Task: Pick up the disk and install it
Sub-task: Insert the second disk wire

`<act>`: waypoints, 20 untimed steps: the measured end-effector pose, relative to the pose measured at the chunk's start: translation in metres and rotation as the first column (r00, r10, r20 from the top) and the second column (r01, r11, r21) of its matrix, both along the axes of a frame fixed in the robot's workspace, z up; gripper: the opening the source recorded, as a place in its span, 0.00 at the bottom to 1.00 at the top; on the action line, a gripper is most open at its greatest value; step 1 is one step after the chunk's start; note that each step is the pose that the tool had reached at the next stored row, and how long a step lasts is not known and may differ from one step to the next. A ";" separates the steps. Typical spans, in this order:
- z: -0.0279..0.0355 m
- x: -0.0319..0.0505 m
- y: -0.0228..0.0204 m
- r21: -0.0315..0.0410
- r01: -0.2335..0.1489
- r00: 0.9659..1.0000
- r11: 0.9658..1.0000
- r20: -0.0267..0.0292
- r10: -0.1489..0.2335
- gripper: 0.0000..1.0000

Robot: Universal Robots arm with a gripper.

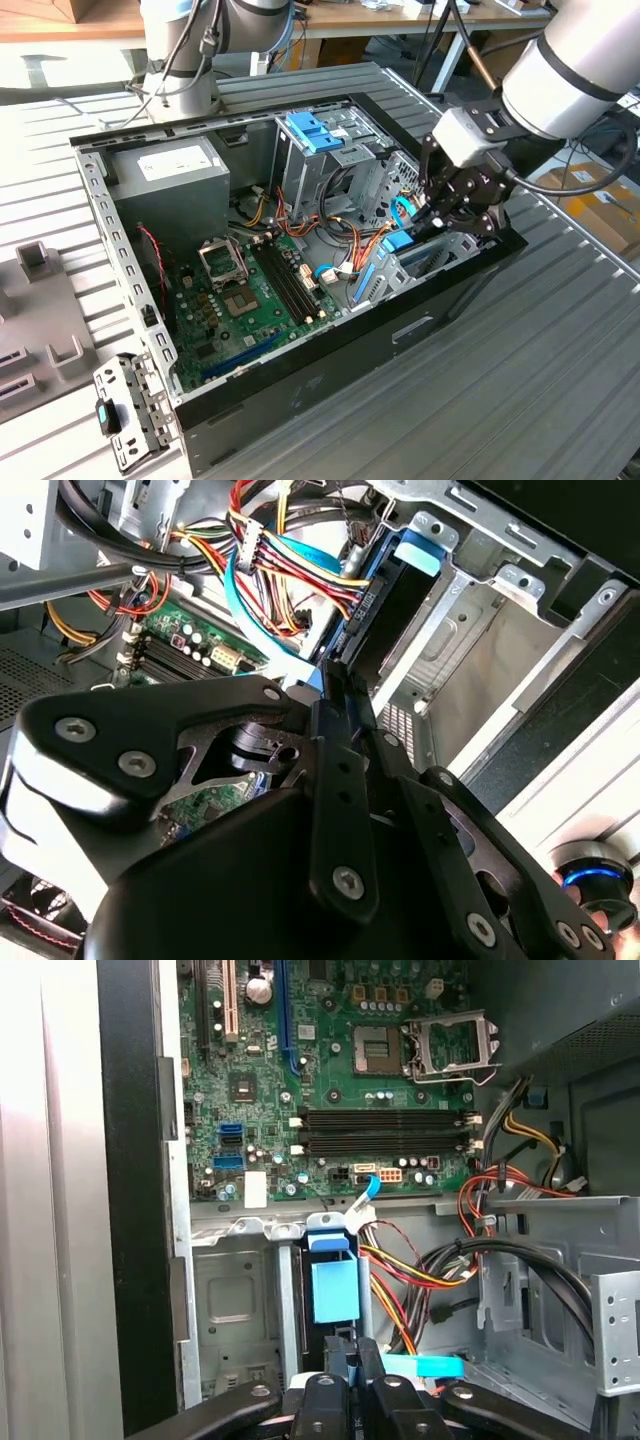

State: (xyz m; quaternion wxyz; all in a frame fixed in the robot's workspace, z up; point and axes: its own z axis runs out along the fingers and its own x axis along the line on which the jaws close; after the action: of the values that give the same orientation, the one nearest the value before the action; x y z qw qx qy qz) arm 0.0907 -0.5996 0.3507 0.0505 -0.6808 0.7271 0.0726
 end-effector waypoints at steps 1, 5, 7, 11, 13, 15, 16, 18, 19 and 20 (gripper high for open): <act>0.0000 0.0010 0.0000 0.000 -0.007 1.000 1.000 0.000 0.007 0.16; 0.0001 0.0053 0.0000 0.000 -0.053 0.999 0.999 0.000 0.053 0.16; 0.0001 0.0066 0.0008 0.001 -0.067 0.998 0.998 0.000 0.067 0.16; 0.0000 0.0091 0.0060 0.004 -0.071 0.997 0.997 0.000 0.071 0.16; -0.0001 0.0109 0.0081 0.004 -0.071 0.997 0.997 0.000 0.071 0.16; -0.0004 0.0127 0.0083 0.004 -0.071 0.997 0.997 -0.001 0.071 0.16; -0.0005 0.0132 0.0084 0.004 -0.071 0.997 0.997 -0.001 0.071 0.16; -0.0010 0.0140 0.0084 0.004 -0.071 0.997 0.997 -0.002 0.071 0.16; -0.0012 0.0143 0.0084 0.004 -0.071 0.997 0.997 -0.002 0.071 0.16; -0.0014 0.0144 0.0084 0.004 -0.071 0.997 0.997 -0.002 0.071 0.16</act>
State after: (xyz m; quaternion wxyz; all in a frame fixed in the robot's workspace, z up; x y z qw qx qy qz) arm 0.1051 -0.5913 0.3493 0.0485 -0.7060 0.7025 0.0764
